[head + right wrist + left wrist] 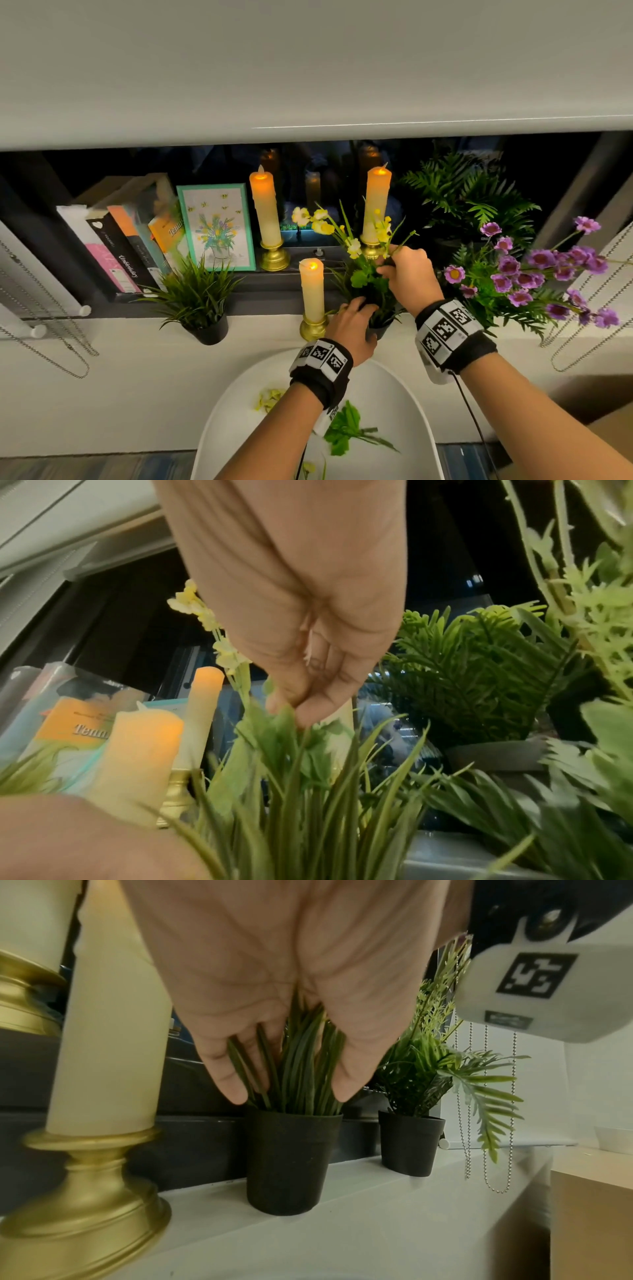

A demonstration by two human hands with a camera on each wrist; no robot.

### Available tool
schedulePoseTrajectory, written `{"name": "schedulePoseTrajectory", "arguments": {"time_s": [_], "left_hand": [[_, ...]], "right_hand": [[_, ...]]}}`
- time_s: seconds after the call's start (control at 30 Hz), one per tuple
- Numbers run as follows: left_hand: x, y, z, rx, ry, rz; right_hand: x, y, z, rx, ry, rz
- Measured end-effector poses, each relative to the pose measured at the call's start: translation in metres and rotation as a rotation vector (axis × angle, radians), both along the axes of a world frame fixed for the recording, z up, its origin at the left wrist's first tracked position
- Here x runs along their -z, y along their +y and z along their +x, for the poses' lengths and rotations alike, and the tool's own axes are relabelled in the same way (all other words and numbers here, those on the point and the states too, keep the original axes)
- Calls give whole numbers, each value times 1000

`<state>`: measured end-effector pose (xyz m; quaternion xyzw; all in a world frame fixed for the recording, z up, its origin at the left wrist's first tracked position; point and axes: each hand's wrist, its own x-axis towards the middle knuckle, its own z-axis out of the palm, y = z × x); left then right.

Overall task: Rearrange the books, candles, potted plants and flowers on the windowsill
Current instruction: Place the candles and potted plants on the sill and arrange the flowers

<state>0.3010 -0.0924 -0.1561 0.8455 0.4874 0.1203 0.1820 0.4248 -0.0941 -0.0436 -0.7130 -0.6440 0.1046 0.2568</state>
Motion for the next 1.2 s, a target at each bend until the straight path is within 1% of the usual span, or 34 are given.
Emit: {"name": "schedulePoseTrajectory", "arguments": {"time_s": [0.13, 0.23, 0.3, 0.37, 0.43, 0.57, 0.67, 0.73, 0.8, 1.0, 1.1, 1.2], "left_hand": [[1, -1, 3, 2, 10, -9], [-3, -1, 6, -8, 4, -11], [-3, -2, 7, -9, 8, -15], [-1, -3, 6, -6, 10, -25], [1, -3, 5, 5, 6, -41], [1, -4, 3, -1, 9, -62], [1, -4, 2, -15, 4, -72], [2, -3, 3, -20, -6, -82], [1, -2, 4, -21, -6, -79], [2, 1, 2, -29, -19, -72], [3, 1, 2, -28, -18, -75], [0, 0, 3, -28, -23, -82]], "right_hand": [[11, -2, 3, 6, 39, -10], [19, -6, 5, -19, 115, 39], [18, -9, 8, -17, 123, 65], [14, -11, 10, -2, 120, 46], [6, -12, 9, 33, 76, 14], [-10, -17, 2, 77, -77, -38], [-22, -19, -1, 115, -111, -90], [-24, -17, 0, 76, -136, -58], [-18, -14, 1, -3, -147, -21], [30, 7, 6, -108, -138, -118], [45, 15, 11, -149, -70, -47], [46, 15, 14, -157, -4, 6]]}}
